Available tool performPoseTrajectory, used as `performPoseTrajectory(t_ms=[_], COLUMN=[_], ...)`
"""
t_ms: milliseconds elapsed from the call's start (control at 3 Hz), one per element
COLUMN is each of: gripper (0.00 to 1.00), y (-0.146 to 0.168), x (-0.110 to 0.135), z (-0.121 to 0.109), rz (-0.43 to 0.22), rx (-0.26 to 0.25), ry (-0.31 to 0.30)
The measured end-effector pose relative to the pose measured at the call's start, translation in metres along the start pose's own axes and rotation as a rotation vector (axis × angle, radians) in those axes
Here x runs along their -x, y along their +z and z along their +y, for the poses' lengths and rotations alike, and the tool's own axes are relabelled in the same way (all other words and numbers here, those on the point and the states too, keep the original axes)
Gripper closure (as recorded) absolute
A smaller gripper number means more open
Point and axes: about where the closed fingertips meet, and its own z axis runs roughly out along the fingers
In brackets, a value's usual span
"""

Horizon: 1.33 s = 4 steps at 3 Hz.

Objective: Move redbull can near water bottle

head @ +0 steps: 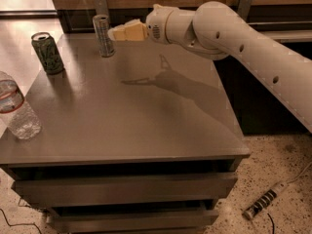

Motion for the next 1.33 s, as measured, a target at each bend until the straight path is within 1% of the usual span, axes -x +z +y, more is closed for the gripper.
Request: performPoseTrajectory(t_ms=[333,667,1000,1333], gripper=[0.00,0.00,0.00,0.00], y=[0.049,0.076,0.109,0.131], x=[-0.014,-0.022,-0.034,-0.045], z=[-0.002,-0.006,-0.010,-0.009], rz=[-0.033,-0.042,-0.058,-0.061], rx=[0.042,0.051,0.076,0.097], ry=[0.061,0.084,0.084,0.088])
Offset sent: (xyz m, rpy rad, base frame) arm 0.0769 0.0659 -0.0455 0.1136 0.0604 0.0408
